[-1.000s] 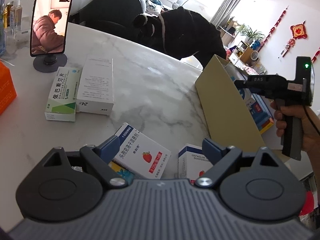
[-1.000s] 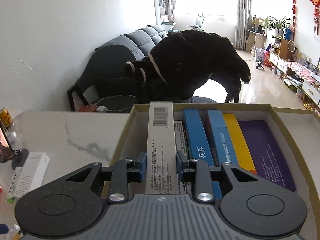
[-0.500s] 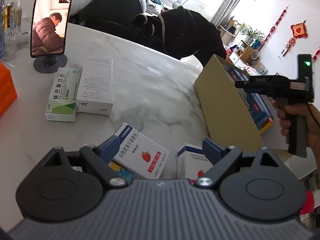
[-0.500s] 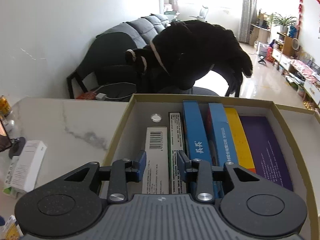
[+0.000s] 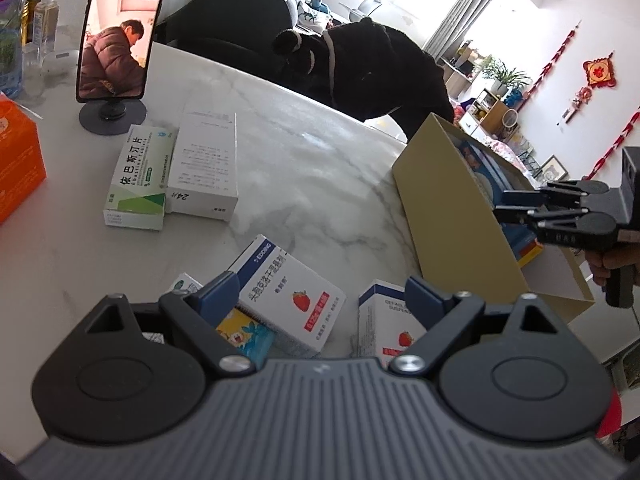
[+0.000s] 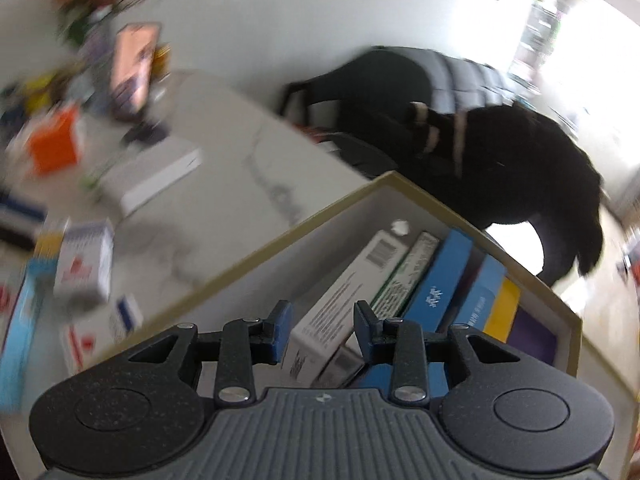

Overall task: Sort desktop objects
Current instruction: 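Open the right tool and lift it out of the beige box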

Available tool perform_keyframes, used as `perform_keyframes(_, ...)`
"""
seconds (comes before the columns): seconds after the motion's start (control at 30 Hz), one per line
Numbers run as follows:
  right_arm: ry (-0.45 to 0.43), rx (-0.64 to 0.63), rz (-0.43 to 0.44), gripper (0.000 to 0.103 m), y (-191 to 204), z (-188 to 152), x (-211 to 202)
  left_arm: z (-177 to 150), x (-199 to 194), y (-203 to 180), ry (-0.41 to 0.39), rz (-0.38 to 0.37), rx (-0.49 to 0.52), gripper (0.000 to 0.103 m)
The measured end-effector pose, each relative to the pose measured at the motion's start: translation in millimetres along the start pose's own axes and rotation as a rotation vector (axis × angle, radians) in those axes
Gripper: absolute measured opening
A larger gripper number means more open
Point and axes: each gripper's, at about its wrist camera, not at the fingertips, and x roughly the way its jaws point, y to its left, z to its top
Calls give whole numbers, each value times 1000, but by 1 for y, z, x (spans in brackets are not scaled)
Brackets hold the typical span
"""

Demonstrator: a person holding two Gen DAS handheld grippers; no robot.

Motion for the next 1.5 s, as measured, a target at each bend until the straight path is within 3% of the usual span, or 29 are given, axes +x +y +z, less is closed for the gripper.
perform_keyframes(0.2, -1, -160, 87, 37, 13, -3, 3, 1, -6, 0, -10, 4, 7, 91)
perform_keyframes(0.47, 64, -327, 17, 38, 23, -8, 28, 0, -5, 0, -9, 5, 0, 91)
perform_keyframes(0.9, 31, -267, -80, 39, 15, -2, 50, 0, 1, 0, 3, 12, -3, 91)
perform_keyframes(1.2, 21, -212, -90, 41, 7, 3, 57, 3, 0, 5, 0, 33, -11, 92)
perform_keyframes(1.37, 16, -177, -98, 41, 8, 2, 56, 9, -2, 12, -4, 73, -7, 97)
perform_keyframes(1.43, 4, -149, -85, 45, 7, 1, 52, 13, -3, 15, -13, 114, -2, 99)
perform_keyframes(1.5, -11, -122, -85, 56, 6, 1, 45, 17, -3, 20, -22, 155, 3, 101)
